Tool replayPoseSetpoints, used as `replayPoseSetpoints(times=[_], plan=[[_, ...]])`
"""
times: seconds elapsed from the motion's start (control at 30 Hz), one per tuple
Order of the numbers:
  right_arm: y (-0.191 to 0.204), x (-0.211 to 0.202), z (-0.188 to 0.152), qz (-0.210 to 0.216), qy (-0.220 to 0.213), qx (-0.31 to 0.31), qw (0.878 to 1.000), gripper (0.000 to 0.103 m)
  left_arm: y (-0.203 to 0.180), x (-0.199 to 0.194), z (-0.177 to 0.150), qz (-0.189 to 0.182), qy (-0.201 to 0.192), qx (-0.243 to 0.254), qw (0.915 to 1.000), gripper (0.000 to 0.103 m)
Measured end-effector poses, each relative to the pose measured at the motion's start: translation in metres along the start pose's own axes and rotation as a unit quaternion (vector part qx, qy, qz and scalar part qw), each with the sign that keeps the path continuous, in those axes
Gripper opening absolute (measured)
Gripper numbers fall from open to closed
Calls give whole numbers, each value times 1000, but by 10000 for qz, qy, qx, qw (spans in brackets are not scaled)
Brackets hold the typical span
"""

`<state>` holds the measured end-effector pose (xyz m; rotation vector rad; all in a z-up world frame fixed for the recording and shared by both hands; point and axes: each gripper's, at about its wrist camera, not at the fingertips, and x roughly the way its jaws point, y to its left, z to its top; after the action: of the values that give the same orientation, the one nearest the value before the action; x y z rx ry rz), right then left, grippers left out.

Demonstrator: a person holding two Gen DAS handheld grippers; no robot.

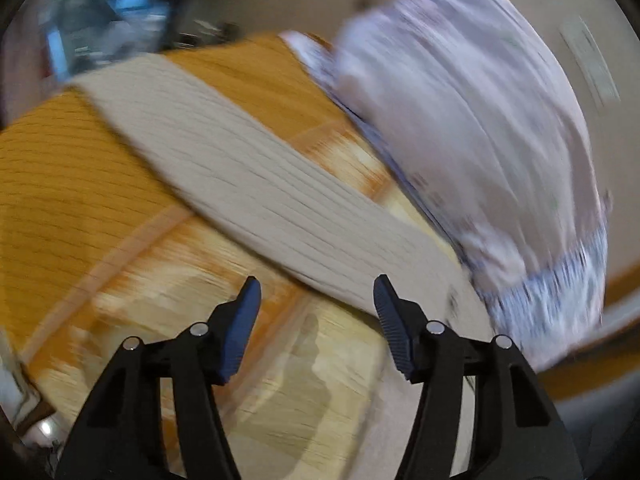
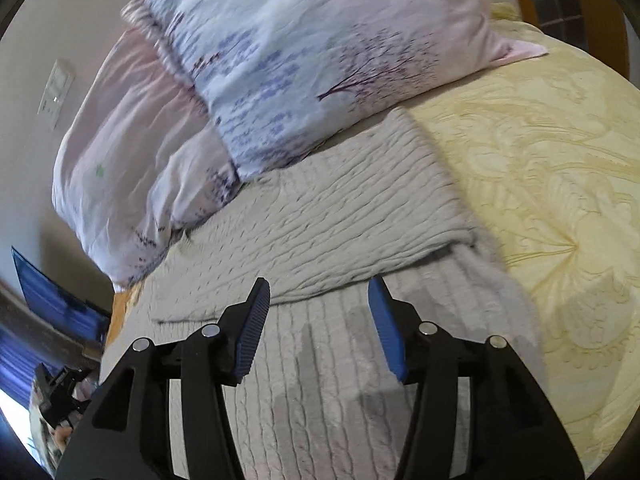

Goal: Fold small clothes
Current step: 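Fold the held sleeve with the left tool across the body and release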

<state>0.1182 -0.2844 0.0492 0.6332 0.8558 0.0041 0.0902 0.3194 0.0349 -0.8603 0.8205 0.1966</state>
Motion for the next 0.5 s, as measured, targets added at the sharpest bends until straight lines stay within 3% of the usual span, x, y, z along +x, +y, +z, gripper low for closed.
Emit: replayPoseSetpoints(times=[0.17, 0.3, 0.4, 0.5], plan=[[10, 3, -7, 106, 97, -135, 9998, 57, 45, -2, 30, 86, -162, -846, 9962, 58], [15, -1, -8, 72, 11, -280, 9996, 59, 68, 3, 48, 144, -268, -1243, 9918, 57], [17, -3, -7, 48, -24, -329, 9994, 65, 77, 5, 57, 15, -371, -1451, 9887, 53], [18, -1, -8, 106, 5, -326, 9994, 68, 89, 10, 66, -148, -479, -1636, 9853, 40]])
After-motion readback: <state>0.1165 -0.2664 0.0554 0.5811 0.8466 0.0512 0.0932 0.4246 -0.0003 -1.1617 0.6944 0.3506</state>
